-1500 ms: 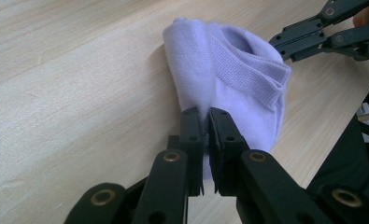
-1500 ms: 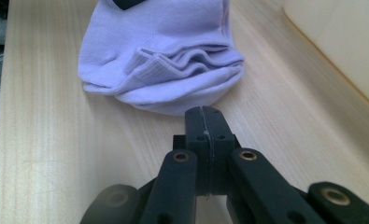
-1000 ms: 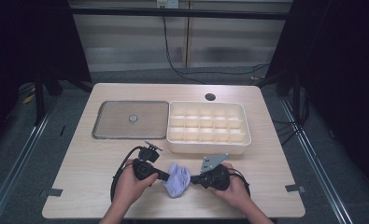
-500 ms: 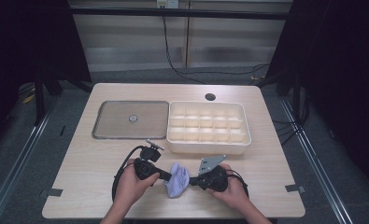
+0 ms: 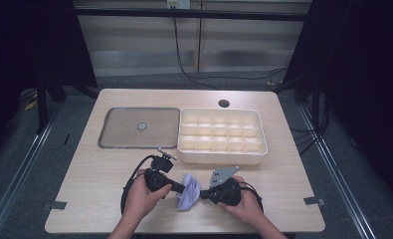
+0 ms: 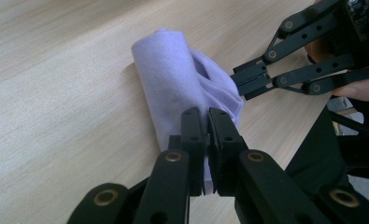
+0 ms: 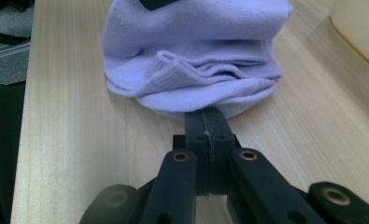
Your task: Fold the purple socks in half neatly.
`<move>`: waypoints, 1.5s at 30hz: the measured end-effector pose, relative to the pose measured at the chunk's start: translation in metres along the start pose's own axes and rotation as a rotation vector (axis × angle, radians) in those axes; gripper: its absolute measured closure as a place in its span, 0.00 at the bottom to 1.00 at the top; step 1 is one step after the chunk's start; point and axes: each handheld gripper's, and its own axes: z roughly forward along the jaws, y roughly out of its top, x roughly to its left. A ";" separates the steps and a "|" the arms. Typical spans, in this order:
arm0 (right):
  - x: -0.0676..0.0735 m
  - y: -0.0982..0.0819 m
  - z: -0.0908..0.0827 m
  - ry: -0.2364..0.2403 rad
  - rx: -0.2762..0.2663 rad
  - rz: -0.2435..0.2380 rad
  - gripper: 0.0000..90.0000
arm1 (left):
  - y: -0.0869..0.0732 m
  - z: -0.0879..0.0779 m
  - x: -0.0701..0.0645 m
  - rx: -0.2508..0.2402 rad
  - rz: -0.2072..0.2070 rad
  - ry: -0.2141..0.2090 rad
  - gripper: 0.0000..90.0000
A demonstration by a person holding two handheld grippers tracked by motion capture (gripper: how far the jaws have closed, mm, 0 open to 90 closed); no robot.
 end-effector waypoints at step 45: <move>0.005 0.004 0.006 0.018 -0.010 -0.010 1.00 | 0.007 0.008 -0.016 0.015 0.050 -0.020 0.95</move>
